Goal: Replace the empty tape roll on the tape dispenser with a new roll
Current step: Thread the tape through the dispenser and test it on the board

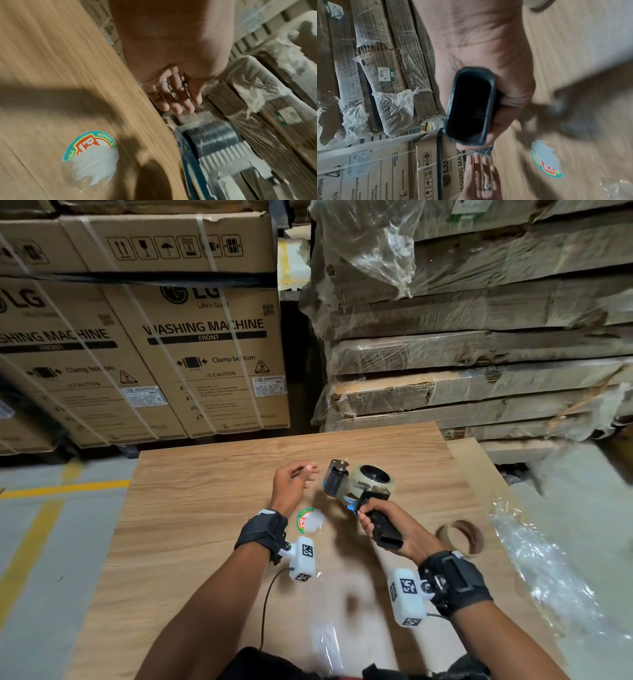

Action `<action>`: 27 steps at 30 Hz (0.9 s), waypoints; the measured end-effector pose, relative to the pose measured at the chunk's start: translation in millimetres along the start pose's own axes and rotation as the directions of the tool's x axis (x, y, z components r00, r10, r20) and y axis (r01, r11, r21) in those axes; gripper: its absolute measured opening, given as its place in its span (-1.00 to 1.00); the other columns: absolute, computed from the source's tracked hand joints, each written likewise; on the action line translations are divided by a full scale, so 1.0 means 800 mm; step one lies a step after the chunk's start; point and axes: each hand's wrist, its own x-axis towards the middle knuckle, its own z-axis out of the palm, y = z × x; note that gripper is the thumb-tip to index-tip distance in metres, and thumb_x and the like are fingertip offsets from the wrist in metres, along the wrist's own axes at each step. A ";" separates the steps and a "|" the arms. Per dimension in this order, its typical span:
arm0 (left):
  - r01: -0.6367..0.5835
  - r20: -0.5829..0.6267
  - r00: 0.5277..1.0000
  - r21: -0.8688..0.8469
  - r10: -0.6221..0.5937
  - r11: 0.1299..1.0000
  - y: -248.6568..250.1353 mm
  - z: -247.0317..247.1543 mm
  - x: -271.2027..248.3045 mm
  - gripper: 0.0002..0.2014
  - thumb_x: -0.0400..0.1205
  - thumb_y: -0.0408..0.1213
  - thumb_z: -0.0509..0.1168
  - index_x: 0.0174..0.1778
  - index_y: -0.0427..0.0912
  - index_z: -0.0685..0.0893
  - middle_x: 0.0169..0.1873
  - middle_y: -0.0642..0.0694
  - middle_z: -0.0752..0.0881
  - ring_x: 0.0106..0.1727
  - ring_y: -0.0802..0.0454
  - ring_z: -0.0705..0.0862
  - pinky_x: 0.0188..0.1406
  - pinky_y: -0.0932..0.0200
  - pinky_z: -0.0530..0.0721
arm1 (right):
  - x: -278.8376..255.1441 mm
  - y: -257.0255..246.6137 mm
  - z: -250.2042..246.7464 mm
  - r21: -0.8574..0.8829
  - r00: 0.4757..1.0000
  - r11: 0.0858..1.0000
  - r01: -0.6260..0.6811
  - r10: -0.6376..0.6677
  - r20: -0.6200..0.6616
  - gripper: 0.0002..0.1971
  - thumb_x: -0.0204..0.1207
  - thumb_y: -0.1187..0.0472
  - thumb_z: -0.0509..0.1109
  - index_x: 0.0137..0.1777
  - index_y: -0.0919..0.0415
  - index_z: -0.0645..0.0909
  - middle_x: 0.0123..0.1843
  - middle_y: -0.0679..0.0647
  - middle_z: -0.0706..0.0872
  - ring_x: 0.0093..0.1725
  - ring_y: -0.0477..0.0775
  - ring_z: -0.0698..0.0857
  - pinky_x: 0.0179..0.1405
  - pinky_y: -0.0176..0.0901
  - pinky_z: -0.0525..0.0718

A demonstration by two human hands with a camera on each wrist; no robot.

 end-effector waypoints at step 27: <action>0.008 0.017 1.000 0.393 -0.016 0.920 -0.048 -0.061 0.042 -0.73 0.58 -0.51 0.27 -0.09 -0.14 0.85 -0.20 0.03 0.86 -0.06 0.12 0.79 0.02 0.36 0.64 | 0.139 -0.013 -0.050 -0.267 0.967 0.955 0.126 -0.179 -0.183 -0.94 0.49 0.43 0.45 -0.20 0.37 0.65 -0.25 0.32 0.70 -0.43 0.15 0.61 -0.44 -0.14 0.66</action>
